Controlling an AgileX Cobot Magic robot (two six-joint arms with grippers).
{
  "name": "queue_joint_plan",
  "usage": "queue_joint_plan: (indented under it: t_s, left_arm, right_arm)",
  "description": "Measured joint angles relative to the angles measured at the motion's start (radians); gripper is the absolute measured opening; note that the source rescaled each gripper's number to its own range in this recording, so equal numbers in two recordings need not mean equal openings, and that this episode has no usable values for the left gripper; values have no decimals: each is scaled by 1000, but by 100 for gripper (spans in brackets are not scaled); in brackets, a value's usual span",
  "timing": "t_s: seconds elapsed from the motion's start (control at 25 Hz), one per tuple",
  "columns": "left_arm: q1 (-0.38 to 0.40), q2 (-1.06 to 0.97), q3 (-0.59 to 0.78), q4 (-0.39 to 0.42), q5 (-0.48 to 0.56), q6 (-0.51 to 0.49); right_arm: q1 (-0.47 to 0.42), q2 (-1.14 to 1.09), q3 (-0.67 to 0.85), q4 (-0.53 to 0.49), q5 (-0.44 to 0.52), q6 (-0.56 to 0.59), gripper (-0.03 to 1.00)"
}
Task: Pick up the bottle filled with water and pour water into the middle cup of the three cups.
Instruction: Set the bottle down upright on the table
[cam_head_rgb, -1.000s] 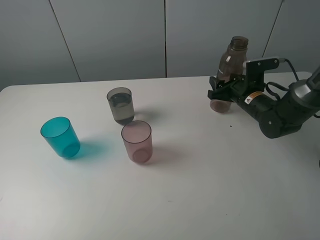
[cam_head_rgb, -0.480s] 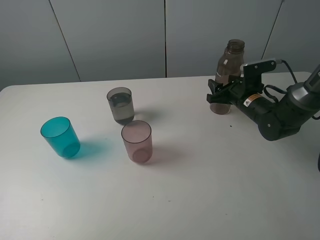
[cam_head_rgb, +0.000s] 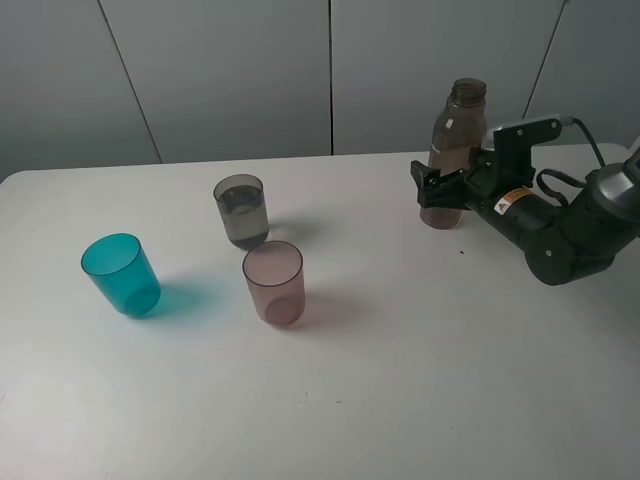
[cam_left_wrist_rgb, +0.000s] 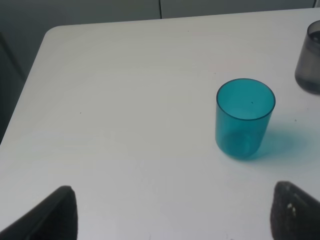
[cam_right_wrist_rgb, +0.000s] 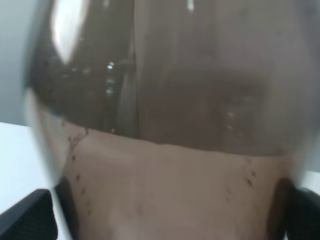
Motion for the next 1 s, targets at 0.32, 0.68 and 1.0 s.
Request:
queue_joint_plan:
  t_s: [0.32,0.68,1.0]
  left_arm:
    - [0,0,0,0,0,0]
    - [0,0,0,0,0,0]
    - [0,0,0,0,0,0]
  right_arm:
    - [-2,-175,256,39,-2,-9,99]
    - [-2,-694,308,57,492,-13,100]
    - [-2,-1189,-18,68,1417,-13,100]
